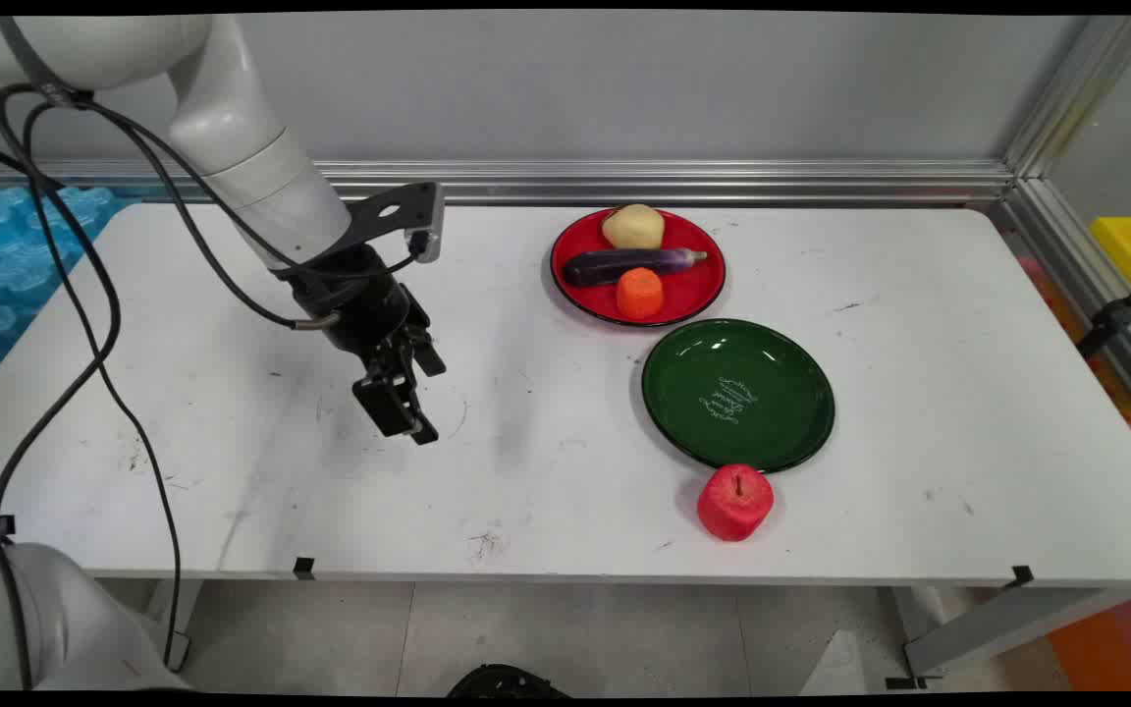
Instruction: Pick up the eggplant from the red plate
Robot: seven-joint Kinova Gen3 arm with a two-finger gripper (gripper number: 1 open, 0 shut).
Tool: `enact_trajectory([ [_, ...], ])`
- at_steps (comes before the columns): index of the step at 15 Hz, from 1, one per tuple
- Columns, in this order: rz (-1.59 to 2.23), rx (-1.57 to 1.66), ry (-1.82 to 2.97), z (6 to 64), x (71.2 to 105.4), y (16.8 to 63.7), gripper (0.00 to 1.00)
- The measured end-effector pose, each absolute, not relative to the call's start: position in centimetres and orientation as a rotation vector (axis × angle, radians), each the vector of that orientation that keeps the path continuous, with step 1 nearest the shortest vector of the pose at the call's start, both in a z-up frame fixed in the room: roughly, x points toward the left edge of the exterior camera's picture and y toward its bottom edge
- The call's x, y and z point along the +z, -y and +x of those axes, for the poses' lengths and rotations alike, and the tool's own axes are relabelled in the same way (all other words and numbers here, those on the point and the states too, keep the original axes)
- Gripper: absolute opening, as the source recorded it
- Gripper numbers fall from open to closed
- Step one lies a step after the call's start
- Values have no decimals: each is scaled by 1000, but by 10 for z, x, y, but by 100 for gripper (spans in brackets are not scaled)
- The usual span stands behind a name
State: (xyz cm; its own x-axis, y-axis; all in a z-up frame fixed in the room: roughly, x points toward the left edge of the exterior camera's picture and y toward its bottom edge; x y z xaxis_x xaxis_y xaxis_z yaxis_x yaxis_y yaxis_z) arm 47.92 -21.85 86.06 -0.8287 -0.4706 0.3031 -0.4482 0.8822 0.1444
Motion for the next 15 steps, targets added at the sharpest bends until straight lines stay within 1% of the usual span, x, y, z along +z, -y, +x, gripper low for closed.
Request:
enact_trajectory([
  [4,692,-26,2710,474,857,241,100],
  [11,680,189,2651,462,849,331,100],
  [15,682,270,2616,459,840,374,100],
])
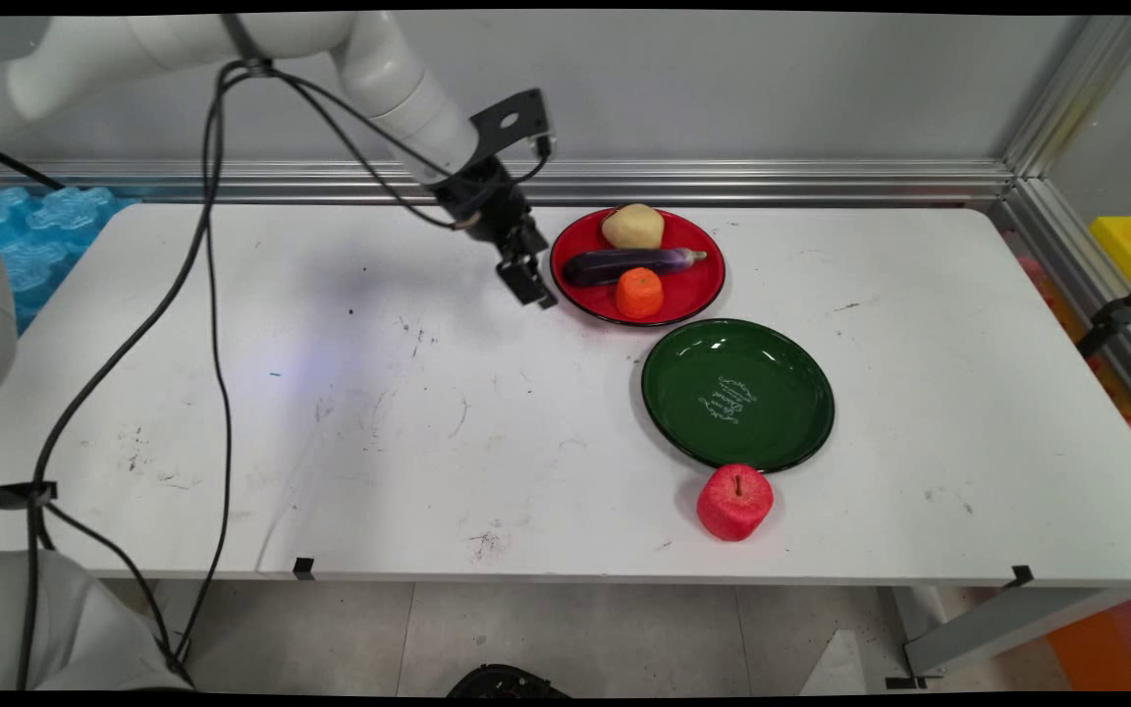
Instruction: Pick up the eggplant from the red plate
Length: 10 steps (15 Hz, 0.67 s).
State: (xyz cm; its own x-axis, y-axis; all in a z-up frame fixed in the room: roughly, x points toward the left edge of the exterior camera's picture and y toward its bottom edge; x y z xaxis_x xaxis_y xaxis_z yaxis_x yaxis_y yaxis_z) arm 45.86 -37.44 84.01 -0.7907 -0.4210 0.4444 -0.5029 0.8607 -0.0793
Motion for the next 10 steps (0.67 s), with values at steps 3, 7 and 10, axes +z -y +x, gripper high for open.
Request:
enact_trajectory([
  [3,698,312,2594,459,830,401,100],
  [7,725,352,2570,460,811,432,100],
  [10,745,362,2554,460,795,449,100],
])
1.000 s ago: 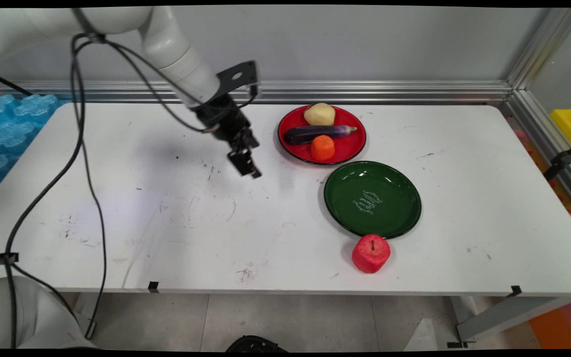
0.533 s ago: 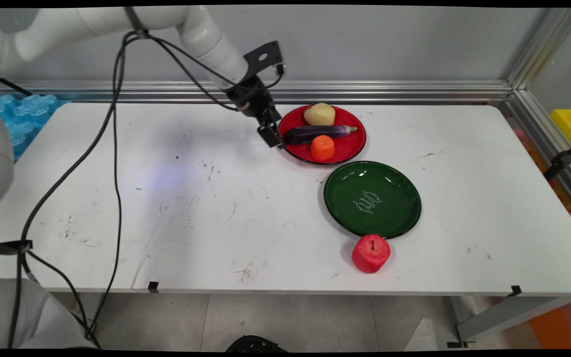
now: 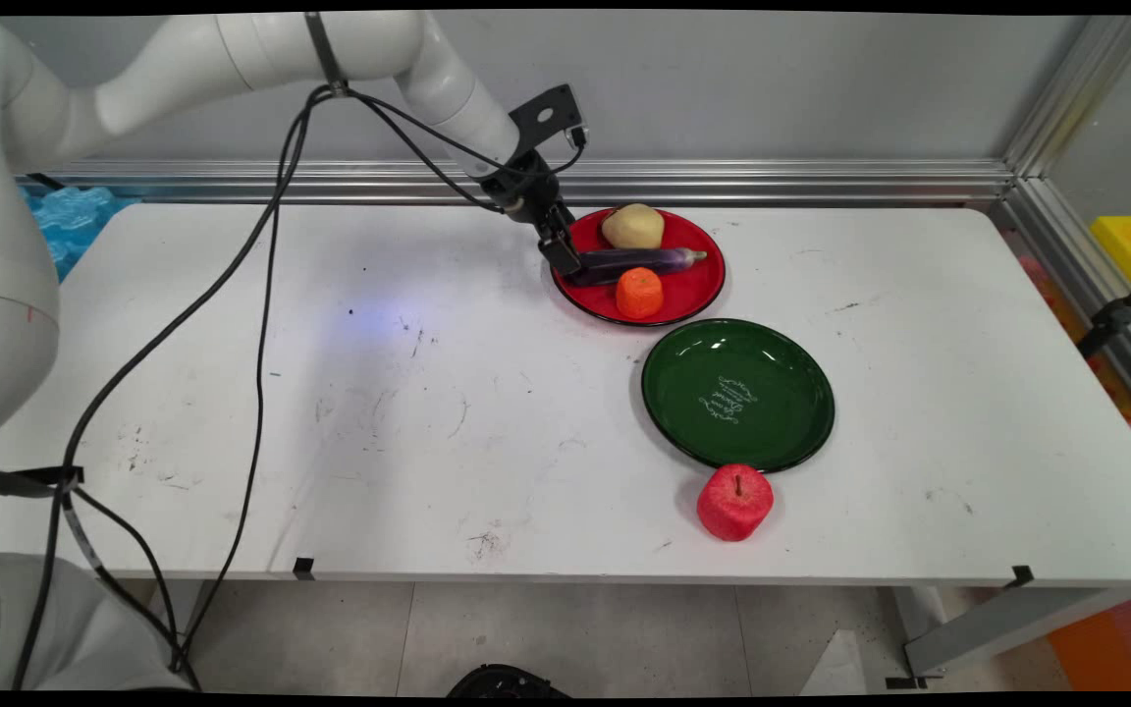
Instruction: Pick up the eggplant from the red plate, then place the picked object on the table
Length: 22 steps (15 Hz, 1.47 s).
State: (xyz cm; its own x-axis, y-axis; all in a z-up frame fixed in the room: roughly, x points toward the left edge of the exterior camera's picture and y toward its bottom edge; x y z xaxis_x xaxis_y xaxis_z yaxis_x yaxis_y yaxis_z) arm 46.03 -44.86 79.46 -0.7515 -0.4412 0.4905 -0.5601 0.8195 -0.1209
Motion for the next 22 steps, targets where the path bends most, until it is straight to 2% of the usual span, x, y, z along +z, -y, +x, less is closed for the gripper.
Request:
enact_trajectory([
  [10,768,335,2504,451,760,468,100],
  [11,765,331,2504,450,758,469,0],
  [22,739,331,2489,442,758,479,0],
])
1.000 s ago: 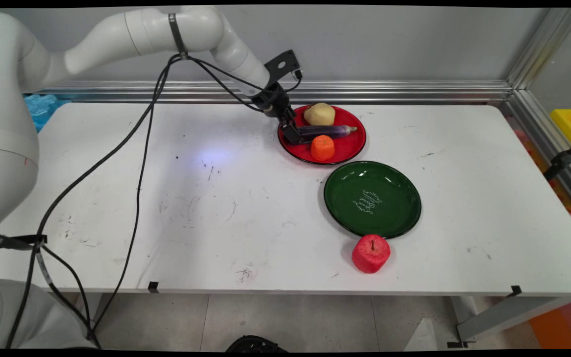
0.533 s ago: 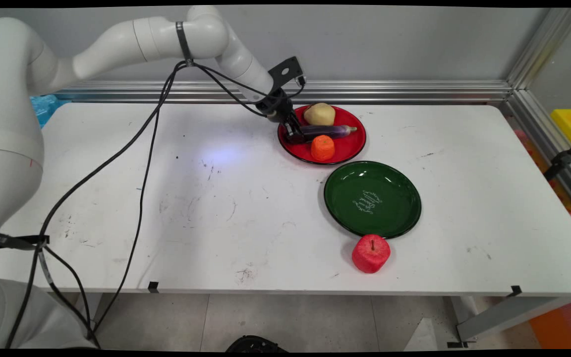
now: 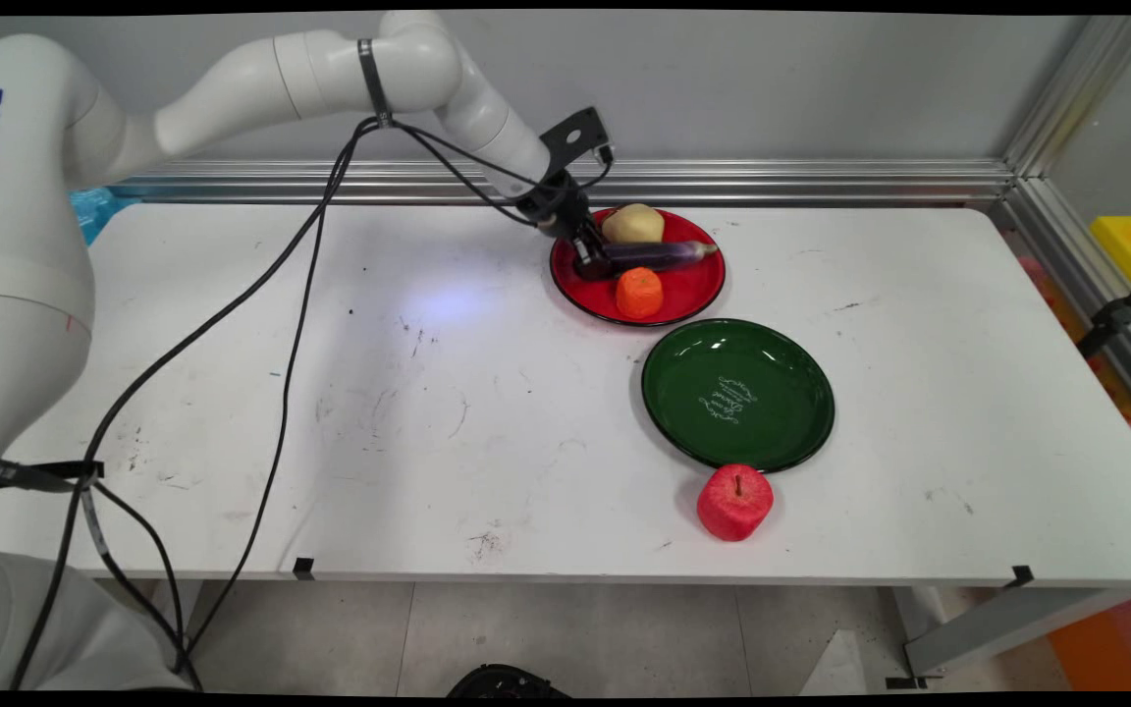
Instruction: Place the picked object on the table
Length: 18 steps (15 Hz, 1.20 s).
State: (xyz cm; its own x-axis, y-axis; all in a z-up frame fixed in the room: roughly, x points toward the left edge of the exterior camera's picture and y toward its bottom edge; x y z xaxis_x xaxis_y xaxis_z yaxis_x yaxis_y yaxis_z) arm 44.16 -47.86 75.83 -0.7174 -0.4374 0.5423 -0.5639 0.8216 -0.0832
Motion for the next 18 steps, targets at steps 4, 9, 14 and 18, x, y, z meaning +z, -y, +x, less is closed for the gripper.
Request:
enact_trajectory([
  [4,744,346,2461,432,781,484,0],
  [9,766,336,2447,428,814,469,0],
  [14,757,303,2476,435,836,422,0],
  [18,724,282,2522,449,843,376,0],
])
